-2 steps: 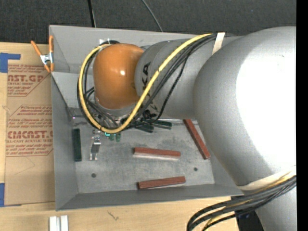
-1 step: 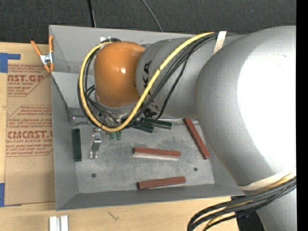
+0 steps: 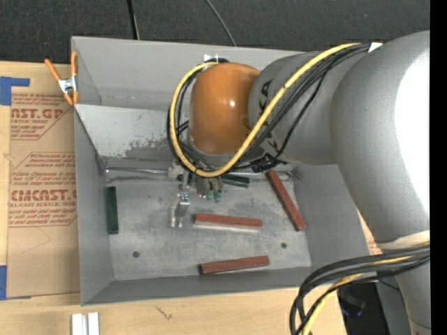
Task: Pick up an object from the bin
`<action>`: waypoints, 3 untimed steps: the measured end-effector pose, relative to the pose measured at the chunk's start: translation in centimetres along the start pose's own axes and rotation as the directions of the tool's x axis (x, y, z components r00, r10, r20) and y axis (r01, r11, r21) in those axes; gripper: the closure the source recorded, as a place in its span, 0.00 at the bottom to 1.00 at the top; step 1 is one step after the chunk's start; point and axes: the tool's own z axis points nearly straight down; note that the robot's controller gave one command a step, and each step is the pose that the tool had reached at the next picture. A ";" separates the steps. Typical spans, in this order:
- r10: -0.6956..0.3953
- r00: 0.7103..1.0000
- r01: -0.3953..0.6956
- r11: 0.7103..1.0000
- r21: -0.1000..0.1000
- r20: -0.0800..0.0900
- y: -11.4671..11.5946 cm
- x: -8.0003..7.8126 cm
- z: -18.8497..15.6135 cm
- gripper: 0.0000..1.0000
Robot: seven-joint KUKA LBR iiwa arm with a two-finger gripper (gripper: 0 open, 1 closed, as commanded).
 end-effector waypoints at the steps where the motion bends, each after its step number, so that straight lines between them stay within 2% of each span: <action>1: -0.275 0.961 0.275 0.961 0.002 0.002 3.3 -0.8 0.2 0.00; 2: -0.310 0.951 0.310 0.951 0.000 0.001 -2.3 0.2 1.1 0.00; 3: -0.093 0.996 0.093 0.996 0.001 0.000 -5.0 1.2 3.6 0.00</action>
Offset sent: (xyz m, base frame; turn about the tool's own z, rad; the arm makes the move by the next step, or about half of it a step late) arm -0.0126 -0.0853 -0.0188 -0.0611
